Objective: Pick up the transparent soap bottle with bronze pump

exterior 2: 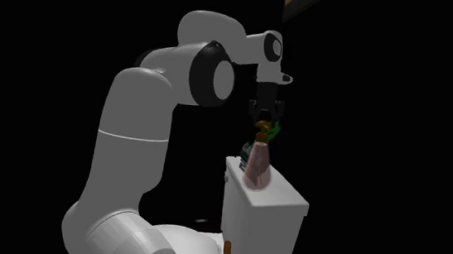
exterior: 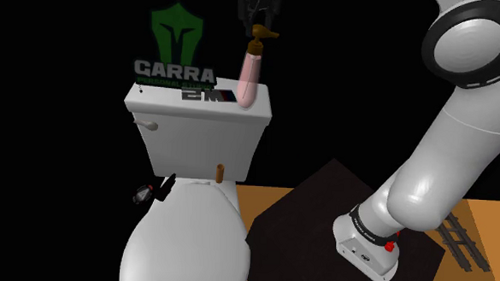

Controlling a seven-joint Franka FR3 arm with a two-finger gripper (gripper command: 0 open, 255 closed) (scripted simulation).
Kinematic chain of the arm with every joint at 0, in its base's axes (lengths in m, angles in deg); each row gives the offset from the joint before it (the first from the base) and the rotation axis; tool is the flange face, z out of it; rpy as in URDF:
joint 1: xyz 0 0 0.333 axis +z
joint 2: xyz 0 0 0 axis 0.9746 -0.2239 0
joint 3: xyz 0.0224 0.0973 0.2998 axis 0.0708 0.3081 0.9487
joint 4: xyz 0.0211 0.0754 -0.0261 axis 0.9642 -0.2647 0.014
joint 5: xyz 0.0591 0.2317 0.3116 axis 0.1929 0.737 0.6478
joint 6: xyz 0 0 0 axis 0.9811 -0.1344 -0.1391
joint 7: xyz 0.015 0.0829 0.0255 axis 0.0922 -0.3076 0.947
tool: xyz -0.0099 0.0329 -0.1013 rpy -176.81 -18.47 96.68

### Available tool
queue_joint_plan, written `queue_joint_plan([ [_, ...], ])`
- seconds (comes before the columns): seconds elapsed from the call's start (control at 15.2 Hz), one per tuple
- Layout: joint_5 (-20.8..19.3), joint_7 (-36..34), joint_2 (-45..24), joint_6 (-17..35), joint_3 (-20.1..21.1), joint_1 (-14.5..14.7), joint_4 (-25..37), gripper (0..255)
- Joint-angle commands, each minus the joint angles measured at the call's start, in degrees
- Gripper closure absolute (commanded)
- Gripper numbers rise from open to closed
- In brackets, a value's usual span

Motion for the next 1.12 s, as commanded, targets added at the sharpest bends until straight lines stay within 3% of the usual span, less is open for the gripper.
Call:
queue_joint_plan([
  [0.0,-0.01,0.0,-0.08,-0.02,-0.01,-0.01,-0.06,255],
  [0.13,-0.04,0.02,-0.37,-0.22,-0.02,0.0,0.42,255],
  [0.59,-0.56,0.32,-4.17,-7.66,0.05,0.48,11.64,255],
  [1.06,-1.74,0.92,-12.13,-18.3,-0.03,1.66,30.24,255],
])
